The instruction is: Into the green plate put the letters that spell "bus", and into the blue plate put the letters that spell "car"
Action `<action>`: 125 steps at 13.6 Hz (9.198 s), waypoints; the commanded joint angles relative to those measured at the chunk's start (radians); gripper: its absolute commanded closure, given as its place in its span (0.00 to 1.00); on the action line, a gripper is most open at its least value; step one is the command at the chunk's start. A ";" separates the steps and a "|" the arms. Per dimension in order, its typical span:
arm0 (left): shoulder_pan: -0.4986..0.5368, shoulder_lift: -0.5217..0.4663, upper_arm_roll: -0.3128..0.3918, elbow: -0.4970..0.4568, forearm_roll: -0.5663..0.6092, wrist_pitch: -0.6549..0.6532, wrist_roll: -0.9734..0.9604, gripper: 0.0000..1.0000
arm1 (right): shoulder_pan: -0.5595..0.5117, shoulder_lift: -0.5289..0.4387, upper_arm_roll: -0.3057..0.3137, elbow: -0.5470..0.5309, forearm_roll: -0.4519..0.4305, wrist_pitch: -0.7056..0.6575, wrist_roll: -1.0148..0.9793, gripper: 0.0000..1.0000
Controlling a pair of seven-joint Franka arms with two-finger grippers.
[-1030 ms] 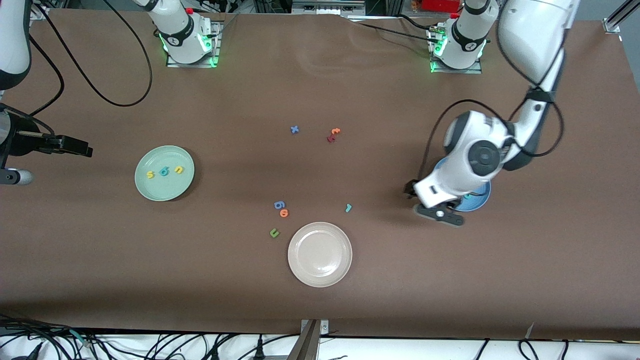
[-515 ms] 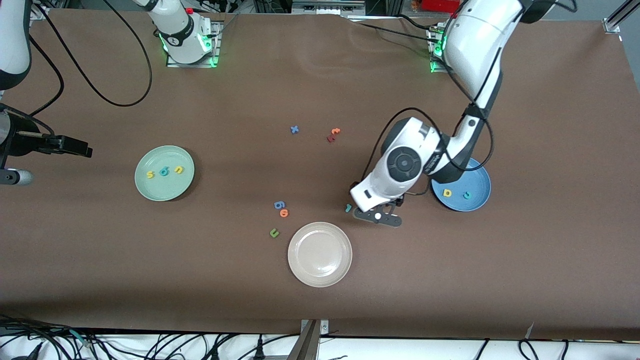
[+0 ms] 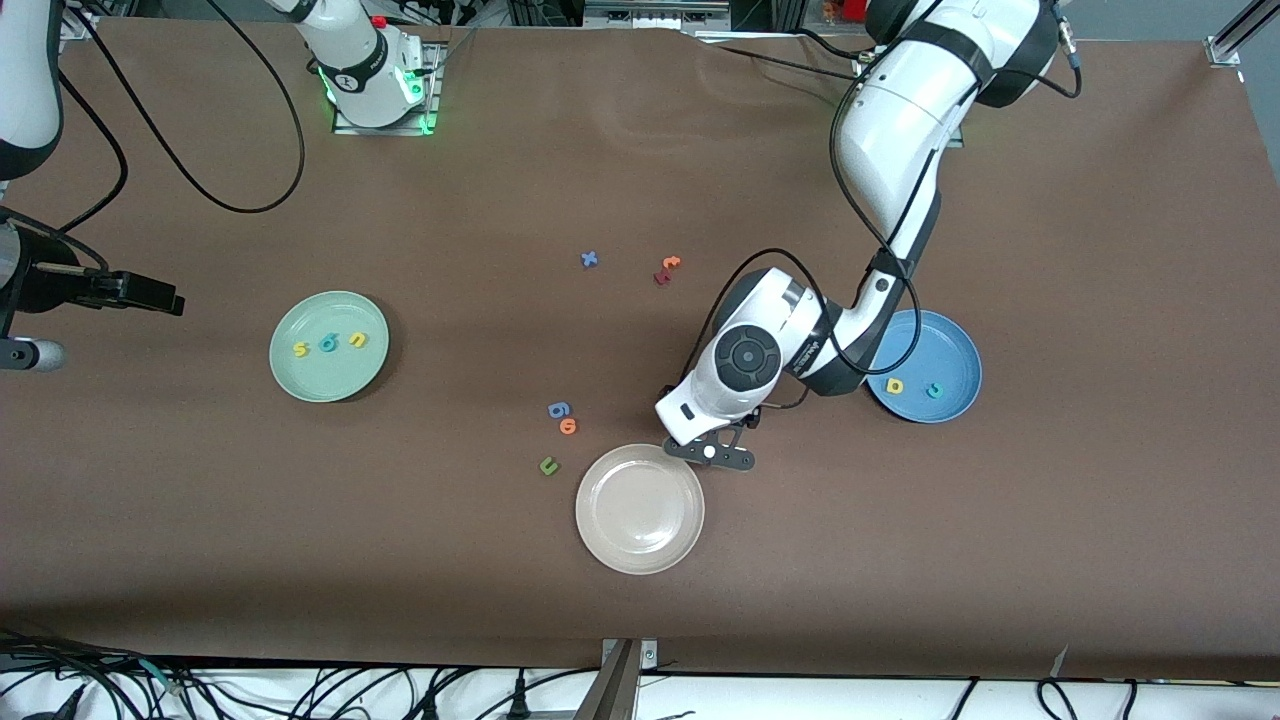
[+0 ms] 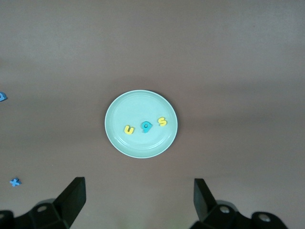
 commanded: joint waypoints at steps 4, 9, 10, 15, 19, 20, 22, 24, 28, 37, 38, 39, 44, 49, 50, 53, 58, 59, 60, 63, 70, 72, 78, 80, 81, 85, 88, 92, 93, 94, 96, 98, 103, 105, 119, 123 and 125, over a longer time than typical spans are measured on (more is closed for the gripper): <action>-0.045 0.064 0.041 0.066 -0.013 -0.013 -0.025 0.10 | -0.005 -0.025 0.008 -0.025 -0.016 0.010 -0.010 0.00; -0.045 0.080 0.041 0.067 -0.013 0.010 -0.041 0.27 | -0.005 -0.020 0.008 -0.025 -0.012 0.015 -0.007 0.00; -0.045 0.080 0.039 0.066 -0.013 0.010 -0.042 0.32 | -0.005 -0.020 0.008 -0.025 -0.012 0.015 -0.007 0.00; -0.057 0.092 0.041 0.063 -0.011 0.023 -0.085 0.52 | -0.005 -0.018 0.008 -0.025 -0.012 0.015 -0.008 0.00; -0.060 0.092 0.041 0.058 -0.011 0.021 -0.093 0.68 | -0.005 -0.018 0.008 -0.025 -0.012 0.016 -0.007 0.00; -0.063 0.092 0.041 0.055 -0.011 0.021 -0.098 0.69 | -0.005 -0.018 0.008 -0.025 -0.012 0.016 -0.007 0.00; -0.063 0.092 0.041 0.055 -0.011 0.021 -0.101 0.72 | -0.005 -0.018 0.008 -0.025 -0.012 0.016 -0.007 0.00; -0.063 0.092 0.041 0.052 -0.011 0.021 -0.101 0.73 | -0.005 -0.018 0.008 -0.025 -0.012 0.016 -0.007 0.00; -0.069 0.092 0.041 0.050 -0.010 0.018 -0.107 0.80 | -0.005 -0.018 0.008 -0.025 -0.012 0.016 -0.007 0.00; -0.030 0.038 0.047 0.063 -0.013 -0.106 -0.091 0.88 | -0.005 -0.018 0.008 -0.025 -0.012 0.016 -0.005 0.00; -0.016 0.021 0.047 0.063 -0.011 -0.121 -0.088 0.88 | -0.005 -0.018 0.008 -0.025 -0.012 0.016 -0.005 0.00; 0.001 -0.002 0.045 0.058 -0.007 -0.144 -0.076 0.88 | -0.005 -0.018 0.008 -0.025 -0.012 0.016 -0.005 0.00; 0.105 -0.130 0.041 -0.067 -0.010 -0.236 0.126 0.90 | -0.005 -0.018 0.008 -0.025 -0.012 0.016 -0.004 0.00; 0.223 -0.219 0.044 -0.176 0.009 -0.233 0.339 0.89 | -0.005 -0.018 0.008 -0.025 -0.012 0.016 -0.002 0.00; 0.246 -0.236 0.044 -0.195 0.009 -0.233 0.384 0.89 | -0.004 -0.018 0.008 -0.025 -0.012 0.016 -0.002 0.00; 0.322 -0.282 0.044 -0.273 0.009 -0.172 0.496 0.90 | -0.004 -0.018 0.008 -0.025 -0.012 0.016 -0.002 0.00; 0.409 -0.391 0.042 -0.511 0.007 0.027 0.631 0.91 | -0.004 -0.018 0.008 -0.025 -0.012 0.016 -0.002 0.00; 0.421 -0.405 0.042 -0.532 0.007 0.027 0.654 0.91 | -0.004 -0.018 0.008 -0.025 -0.012 0.016 -0.002 0.00; 0.443 -0.419 0.042 -0.548 0.007 0.027 0.677 0.91 | -0.005 -0.018 0.008 -0.025 -0.011 0.016 -0.002 0.00; 0.464 -0.419 0.042 -0.568 0.007 0.035 0.695 0.91 | -0.004 -0.018 0.008 -0.025 -0.012 0.016 -0.002 0.00; 0.483 -0.447 0.044 -0.736 0.010 0.210 0.695 0.79 | -0.004 -0.018 0.008 -0.025 -0.012 0.016 -0.002 0.00; 0.484 -0.450 0.044 -0.740 0.010 0.205 0.692 0.33 | -0.004 -0.018 0.008 -0.025 -0.012 0.015 -0.002 0.00; 0.527 -0.486 0.047 -0.717 0.007 0.159 0.677 0.00 | -0.004 -0.018 0.010 -0.025 -0.011 0.015 -0.002 0.00; 0.537 -0.508 0.047 -0.709 0.007 0.107 0.677 0.00 | -0.004 -0.018 0.008 -0.025 -0.011 0.016 -0.002 0.00; 0.541 -0.517 0.048 -0.692 0.007 0.071 0.677 0.00 | -0.004 -0.018 0.010 -0.025 -0.011 0.016 -0.002 0.00; 0.556 -0.574 0.047 -0.681 -0.008 -0.044 0.651 0.00 | -0.004 -0.018 0.010 -0.025 -0.011 0.016 -0.002 0.00; 0.558 -0.606 0.047 -0.634 -0.010 -0.144 0.595 0.00 | -0.004 -0.017 0.010 -0.025 -0.011 0.019 -0.001 0.00; 0.573 -0.612 0.045 -0.537 -0.020 -0.285 0.539 0.00 | -0.004 -0.017 0.010 -0.025 -0.014 0.038 -0.001 0.00; 0.578 -0.614 0.045 -0.514 -0.043 -0.314 0.536 0.00 | -0.002 -0.017 0.010 -0.025 -0.014 0.038 -0.001 0.00; 0.589 -0.615 0.044 -0.485 -0.057 -0.354 0.534 0.00 | -0.002 -0.017 0.010 -0.025 -0.014 0.038 -0.001 0.00; 0.602 -0.618 0.045 -0.428 -0.060 -0.428 0.534 0.00 | -0.002 -0.018 0.010 -0.025 -0.014 0.036 -0.001 0.00; 0.595 -0.673 0.057 -0.425 -0.060 -0.447 0.534 0.00 | -0.001 -0.017 0.010 -0.025 -0.014 0.036 -0.001 0.00; 0.455 -0.848 0.227 -0.433 -0.120 -0.511 0.499 0.00 | -0.001 -0.017 0.010 -0.025 -0.016 0.038 -0.001 0.00; 0.452 -0.879 0.226 -0.424 -0.126 -0.511 0.444 0.00 | -0.001 -0.018 0.010 -0.025 -0.017 0.038 -0.001 0.00; 0.428 -1.006 0.176 -0.431 -0.094 -0.506 0.445 0.02 | 0.004 -0.015 0.010 -0.025 -0.014 0.041 0.007 0.00; 0.426 -1.007 0.180 -0.433 -0.085 -0.511 0.452 0.04 | 0.004 -0.011 0.010 -0.024 -0.012 0.041 0.007 0.00; 0.437 -1.003 0.169 -0.430 -0.085 -0.528 0.455 0.04 | 0.004 -0.011 0.011 -0.024 -0.012 0.041 0.007 0.00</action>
